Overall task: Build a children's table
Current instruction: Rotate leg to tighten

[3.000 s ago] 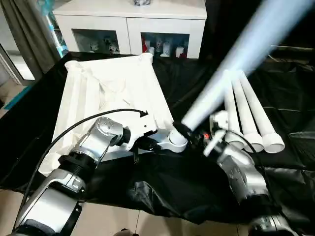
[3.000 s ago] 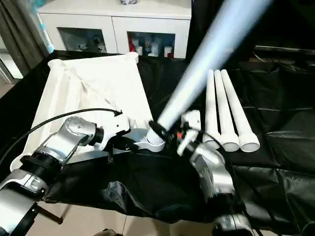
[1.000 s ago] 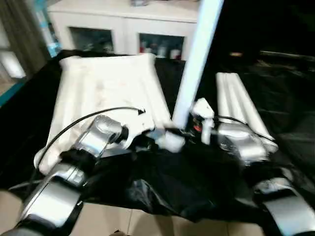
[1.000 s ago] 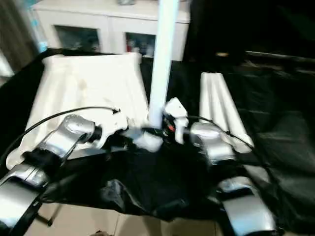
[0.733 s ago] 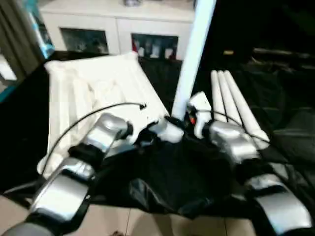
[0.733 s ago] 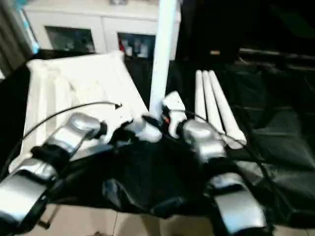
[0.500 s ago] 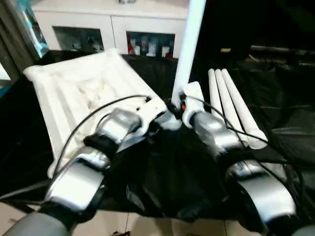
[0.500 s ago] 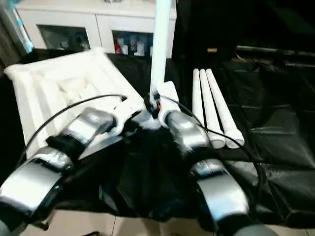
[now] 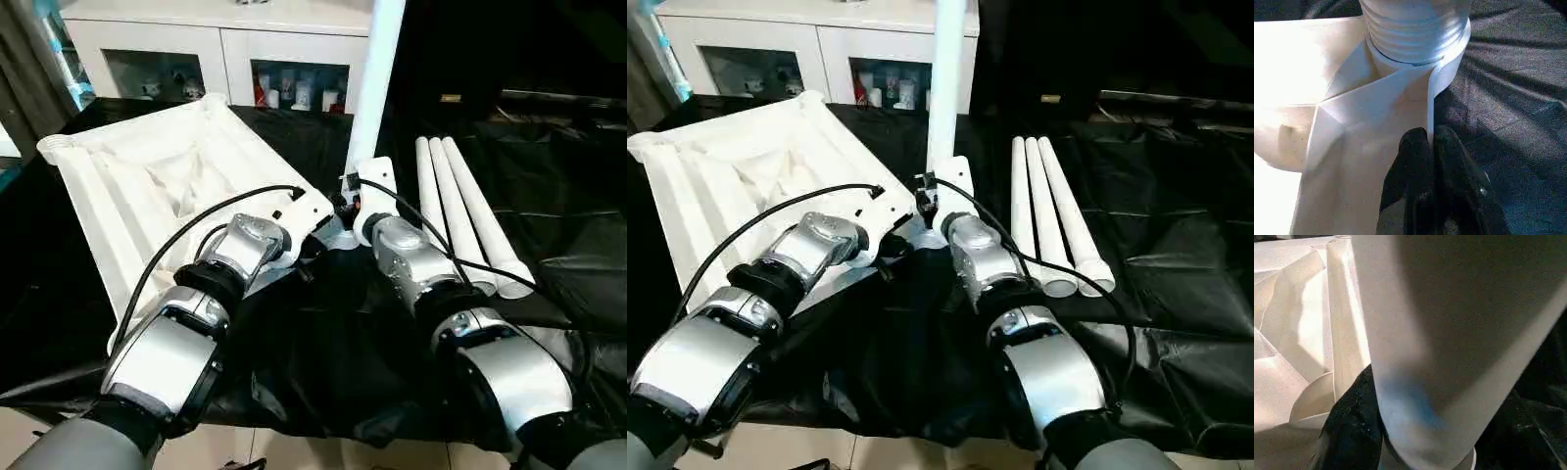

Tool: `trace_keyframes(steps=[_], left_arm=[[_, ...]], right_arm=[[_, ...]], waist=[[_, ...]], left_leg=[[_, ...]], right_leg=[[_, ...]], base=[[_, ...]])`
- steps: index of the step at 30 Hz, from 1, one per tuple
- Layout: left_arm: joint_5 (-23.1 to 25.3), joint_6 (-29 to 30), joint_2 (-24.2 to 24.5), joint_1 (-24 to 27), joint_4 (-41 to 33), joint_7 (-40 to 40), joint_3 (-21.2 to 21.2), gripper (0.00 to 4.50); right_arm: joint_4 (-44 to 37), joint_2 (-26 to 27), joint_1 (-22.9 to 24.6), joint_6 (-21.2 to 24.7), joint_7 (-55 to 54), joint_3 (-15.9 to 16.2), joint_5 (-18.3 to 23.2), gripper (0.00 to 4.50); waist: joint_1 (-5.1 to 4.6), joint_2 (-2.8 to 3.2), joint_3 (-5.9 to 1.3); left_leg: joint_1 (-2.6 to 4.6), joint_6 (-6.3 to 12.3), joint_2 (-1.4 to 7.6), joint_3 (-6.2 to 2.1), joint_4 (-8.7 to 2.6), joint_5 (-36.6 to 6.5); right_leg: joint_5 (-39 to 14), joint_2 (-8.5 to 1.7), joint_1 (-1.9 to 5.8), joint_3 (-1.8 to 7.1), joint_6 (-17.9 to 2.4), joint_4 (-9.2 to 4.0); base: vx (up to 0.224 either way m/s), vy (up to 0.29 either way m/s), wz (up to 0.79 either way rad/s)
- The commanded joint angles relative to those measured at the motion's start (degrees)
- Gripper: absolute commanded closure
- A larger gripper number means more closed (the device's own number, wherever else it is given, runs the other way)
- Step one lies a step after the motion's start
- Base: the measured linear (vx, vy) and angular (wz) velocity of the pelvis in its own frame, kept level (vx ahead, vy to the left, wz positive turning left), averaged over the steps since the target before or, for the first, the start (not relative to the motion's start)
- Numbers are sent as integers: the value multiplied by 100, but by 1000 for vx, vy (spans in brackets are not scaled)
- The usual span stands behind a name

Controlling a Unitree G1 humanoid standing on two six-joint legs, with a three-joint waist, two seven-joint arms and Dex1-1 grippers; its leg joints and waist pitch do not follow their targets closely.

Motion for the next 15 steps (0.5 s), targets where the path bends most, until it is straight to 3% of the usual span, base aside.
trace_keyframes(steps=[1,4,5,6,9,10,15], left_arm=[[52,-108,41,-331,-42,299,144,450],[57,-128,38,-355,-12,286,149,450],[60,-135,39,-361,-3,281,151,450],[64,-156,43,-371,19,274,155,450],[68,-188,53,-374,36,255,160,450],[70,-206,56,-371,30,244,157,450],[36,-365,72,-356,-30,104,164,450]], right_arm=[[668,174,339,467,18,22,-39,259],[673,189,288,386,89,9,-53,259],[672,194,276,367,92,-15,-53,203],[669,202,256,346,120,-58,-44,189],[663,204,226,327,168,-85,-52,180],[656,205,212,308,190,-100,-50,156],[590,215,122,148,393,-268,100,113]], waist=[[32,68,-340],[29,77,-334],[28,76,-333],[30,77,-334],[36,68,-341],[36,67,-348],[48,67,-371]], left_leg=[[91,98,351,-141,-442,-1159],[90,94,347,-142,-446,-1206],[90,88,351,-144,-450,-1225],[96,82,352,-142,-448,-1244],[84,99,354,-142,-441,-1157],[80,137,349,-137,-433,-1076],[68,303,348,-128,-403,-776]], right_leg=[[-311,-559,245,298,-1553,-408],[-327,-557,242,298,-1556,-414],[-348,-560,245,298,-1555,-412],[-374,-563,237,302,-1554,-418],[-262,-570,254,305,-1579,-406],[-148,-565,258,301,-1597,-392],[283,-571,281,294,-1680,-351]], base=[[0,0,0],[0,0,0],[0,0,0],[0,0,0],[0,0,0],[0,0,0],[0,0,0]])
